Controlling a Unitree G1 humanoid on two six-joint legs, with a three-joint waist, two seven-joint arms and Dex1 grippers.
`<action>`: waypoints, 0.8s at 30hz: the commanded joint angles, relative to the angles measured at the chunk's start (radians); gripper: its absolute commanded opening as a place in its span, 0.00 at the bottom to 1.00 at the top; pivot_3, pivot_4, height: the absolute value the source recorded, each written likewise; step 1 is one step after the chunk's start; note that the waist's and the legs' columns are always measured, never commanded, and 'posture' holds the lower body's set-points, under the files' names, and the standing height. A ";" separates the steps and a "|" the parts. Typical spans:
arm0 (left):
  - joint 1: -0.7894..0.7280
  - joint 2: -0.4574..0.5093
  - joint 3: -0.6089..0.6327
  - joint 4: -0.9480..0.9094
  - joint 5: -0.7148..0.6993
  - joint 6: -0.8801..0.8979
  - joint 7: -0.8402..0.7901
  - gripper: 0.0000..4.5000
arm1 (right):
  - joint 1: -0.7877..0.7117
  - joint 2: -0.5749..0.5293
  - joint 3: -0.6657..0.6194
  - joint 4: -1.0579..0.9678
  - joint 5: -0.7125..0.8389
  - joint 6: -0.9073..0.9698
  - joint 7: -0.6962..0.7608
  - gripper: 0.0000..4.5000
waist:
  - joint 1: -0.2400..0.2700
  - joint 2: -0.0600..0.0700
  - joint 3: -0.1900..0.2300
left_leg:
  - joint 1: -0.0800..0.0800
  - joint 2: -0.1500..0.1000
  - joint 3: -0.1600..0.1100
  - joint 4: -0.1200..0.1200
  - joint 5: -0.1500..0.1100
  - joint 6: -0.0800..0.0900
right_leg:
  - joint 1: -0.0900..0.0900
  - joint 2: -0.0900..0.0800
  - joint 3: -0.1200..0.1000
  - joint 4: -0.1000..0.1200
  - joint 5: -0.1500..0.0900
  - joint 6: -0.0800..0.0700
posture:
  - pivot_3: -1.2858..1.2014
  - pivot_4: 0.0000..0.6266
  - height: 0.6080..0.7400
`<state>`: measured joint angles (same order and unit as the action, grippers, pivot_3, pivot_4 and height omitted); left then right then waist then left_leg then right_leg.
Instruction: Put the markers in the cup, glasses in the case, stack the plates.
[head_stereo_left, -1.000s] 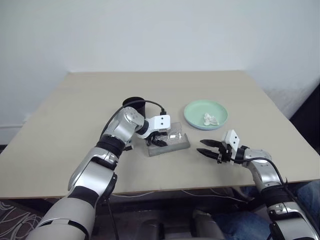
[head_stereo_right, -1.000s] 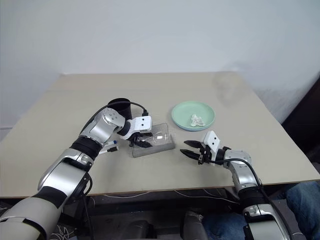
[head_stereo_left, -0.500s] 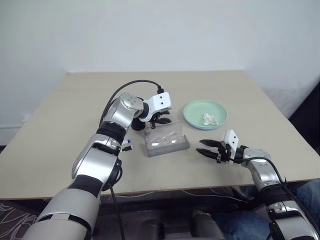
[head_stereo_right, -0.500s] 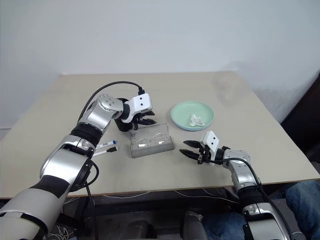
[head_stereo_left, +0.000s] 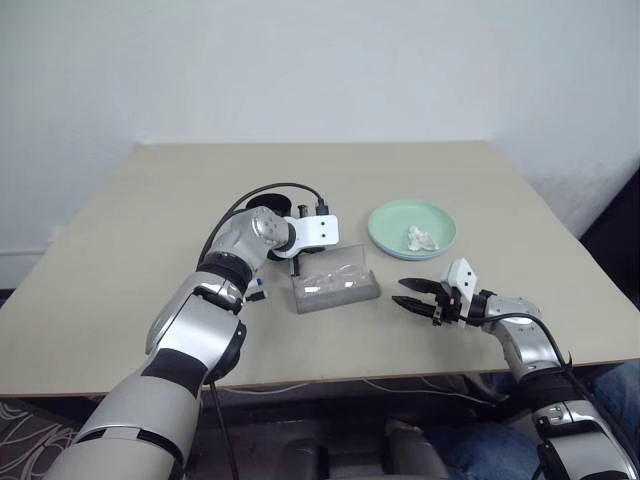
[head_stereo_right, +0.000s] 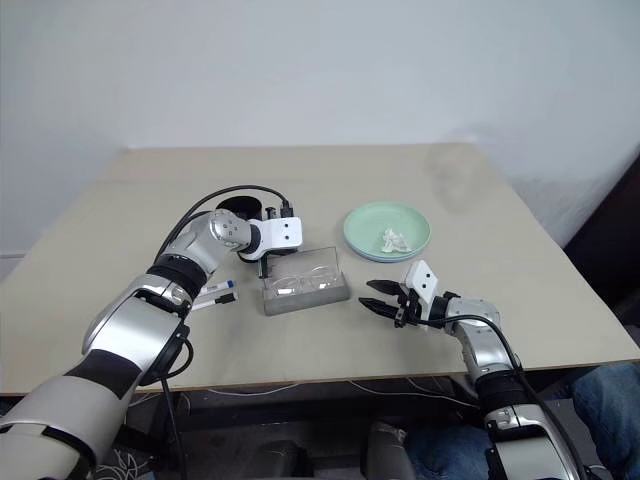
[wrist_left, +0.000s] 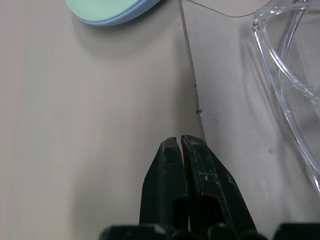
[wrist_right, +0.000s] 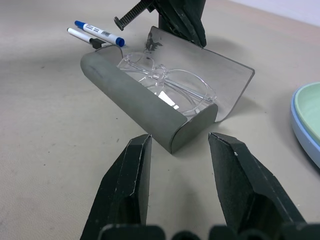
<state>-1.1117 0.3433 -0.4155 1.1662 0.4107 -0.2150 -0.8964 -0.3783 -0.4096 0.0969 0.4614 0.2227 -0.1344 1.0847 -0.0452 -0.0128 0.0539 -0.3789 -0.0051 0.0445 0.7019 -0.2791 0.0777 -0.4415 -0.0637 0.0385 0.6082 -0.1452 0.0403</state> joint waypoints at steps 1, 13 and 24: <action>-0.005 -0.005 0.040 -0.031 -0.065 0.028 -0.127 0.01 | -0.008 -0.002 -0.014 -0.036 0.004 -0.015 -0.007 0.44 | 0.000 0.000 0.000 | 0.000 0.000 0.000 0.000 0.000 0.000 | 0.000 0.000 0.000 0.000 0.000 0.000 | 0.52 0.00 0.86; 0.166 0.086 0.075 -0.449 -0.216 0.197 -0.480 0.01 | -0.021 0.004 -0.008 -0.023 0.001 -0.018 -0.008 0.44 | -0.006 0.000 0.000 | 0.000 0.001 0.000 0.000 0.000 0.000 | 0.000 0.000 0.001 0.000 0.000 0.000 | 0.52 0.00 0.86; 0.308 0.163 0.061 -0.663 -0.212 0.302 -0.464 0.01 | -0.032 0.007 -0.002 -0.018 -0.002 -0.014 0.002 0.44 | -0.006 0.000 0.000 | 0.002 0.001 0.001 0.001 0.001 0.001 | 0.002 -0.001 0.001 0.001 0.000 -0.001 | 0.52 0.00 0.86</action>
<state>-0.8019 0.4916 -0.3668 0.5245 0.2141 0.0665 -1.3664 -0.3830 -0.4026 0.1056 0.4630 0.2125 -0.1351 1.0812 -0.0511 -0.0127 0.0536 -0.3769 -0.0042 0.0451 0.7028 -0.2785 0.0787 -0.4401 -0.0645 0.0394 0.6095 -0.1454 0.0388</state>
